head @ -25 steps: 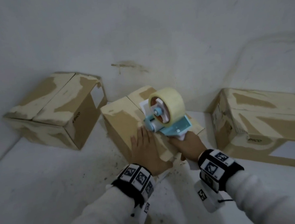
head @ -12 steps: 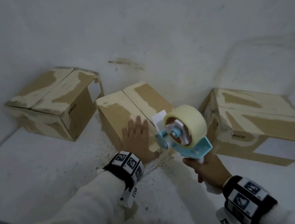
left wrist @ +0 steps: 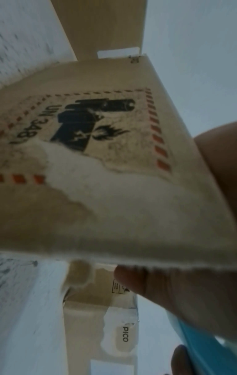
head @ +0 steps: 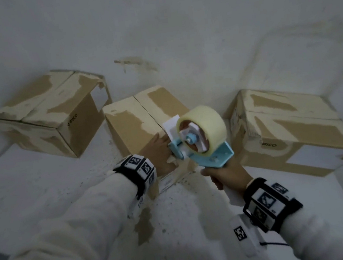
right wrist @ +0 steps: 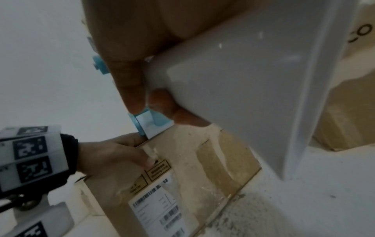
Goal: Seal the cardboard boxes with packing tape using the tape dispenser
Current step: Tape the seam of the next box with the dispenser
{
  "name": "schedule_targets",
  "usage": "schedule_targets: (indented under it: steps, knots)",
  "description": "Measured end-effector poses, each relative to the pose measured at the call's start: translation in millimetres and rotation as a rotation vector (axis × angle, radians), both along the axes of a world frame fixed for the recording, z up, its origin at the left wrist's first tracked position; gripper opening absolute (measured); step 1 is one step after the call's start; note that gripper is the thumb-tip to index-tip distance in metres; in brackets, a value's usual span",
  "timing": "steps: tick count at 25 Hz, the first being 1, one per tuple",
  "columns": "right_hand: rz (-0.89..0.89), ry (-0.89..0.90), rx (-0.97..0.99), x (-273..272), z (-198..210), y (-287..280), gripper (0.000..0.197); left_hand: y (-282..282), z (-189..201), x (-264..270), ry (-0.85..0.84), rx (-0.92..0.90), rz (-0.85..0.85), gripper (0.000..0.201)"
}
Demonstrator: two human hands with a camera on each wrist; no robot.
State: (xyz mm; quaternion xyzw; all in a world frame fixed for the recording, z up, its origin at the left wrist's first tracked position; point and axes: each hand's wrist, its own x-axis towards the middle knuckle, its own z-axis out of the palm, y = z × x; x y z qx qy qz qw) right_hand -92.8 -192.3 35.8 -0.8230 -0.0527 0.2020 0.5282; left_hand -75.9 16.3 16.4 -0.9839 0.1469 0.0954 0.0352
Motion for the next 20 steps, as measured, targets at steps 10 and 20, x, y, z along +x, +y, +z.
schedule_targets:
  steps: [10,20]
  knots:
    - [-0.157,0.067,0.102,-44,-21,-50,0.020,2,-7,1,0.031,0.029,-0.020,0.078]
    - [-0.194,0.197,0.125,-39,-40,-38,0.016,-33,-9,9,0.031,-0.166,0.332,0.066]
